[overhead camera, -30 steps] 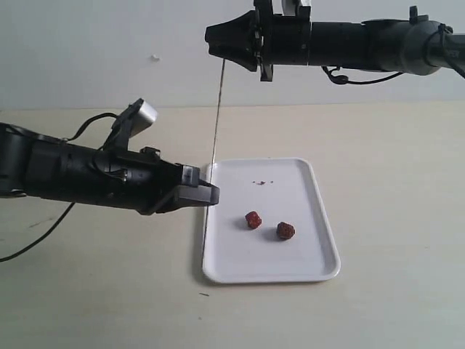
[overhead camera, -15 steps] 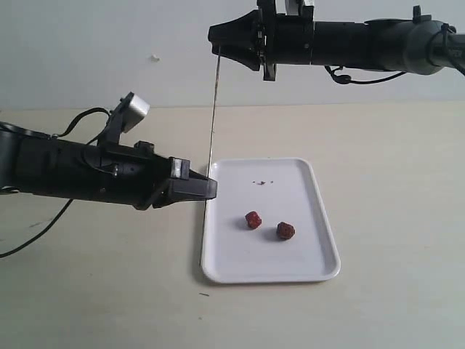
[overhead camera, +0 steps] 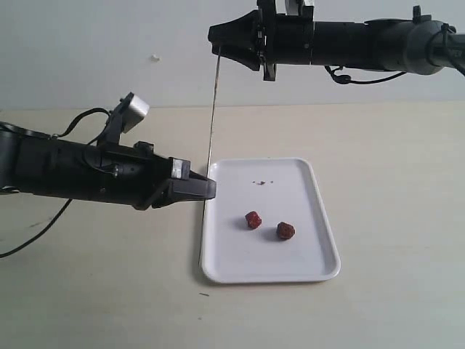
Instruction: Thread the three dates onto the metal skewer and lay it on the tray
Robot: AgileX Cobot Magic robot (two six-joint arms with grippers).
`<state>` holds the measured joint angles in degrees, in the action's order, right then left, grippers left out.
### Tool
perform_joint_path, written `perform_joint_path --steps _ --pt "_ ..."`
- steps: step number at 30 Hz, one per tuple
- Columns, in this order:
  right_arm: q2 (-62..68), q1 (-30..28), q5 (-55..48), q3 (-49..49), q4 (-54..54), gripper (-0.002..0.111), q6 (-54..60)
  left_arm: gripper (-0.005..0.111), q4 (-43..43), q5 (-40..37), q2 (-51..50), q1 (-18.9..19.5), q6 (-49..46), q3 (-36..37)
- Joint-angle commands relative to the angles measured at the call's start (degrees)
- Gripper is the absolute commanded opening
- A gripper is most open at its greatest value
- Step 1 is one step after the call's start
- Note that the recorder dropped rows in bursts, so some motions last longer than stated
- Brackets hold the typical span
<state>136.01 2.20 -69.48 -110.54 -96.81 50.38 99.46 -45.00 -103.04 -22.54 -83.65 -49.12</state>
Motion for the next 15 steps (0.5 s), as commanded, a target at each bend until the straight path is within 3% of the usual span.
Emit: perform_joint_path --steps 1,15 --pt "-0.6 -0.18 -0.48 0.23 -0.45 0.03 0.53 0.0 0.48 0.81 0.0 0.15 -0.12 -0.35" --pt "-0.6 -0.18 -0.48 0.23 -1.15 0.03 0.53 0.0 0.48 0.28 -0.59 0.05 0.16 -1.58"
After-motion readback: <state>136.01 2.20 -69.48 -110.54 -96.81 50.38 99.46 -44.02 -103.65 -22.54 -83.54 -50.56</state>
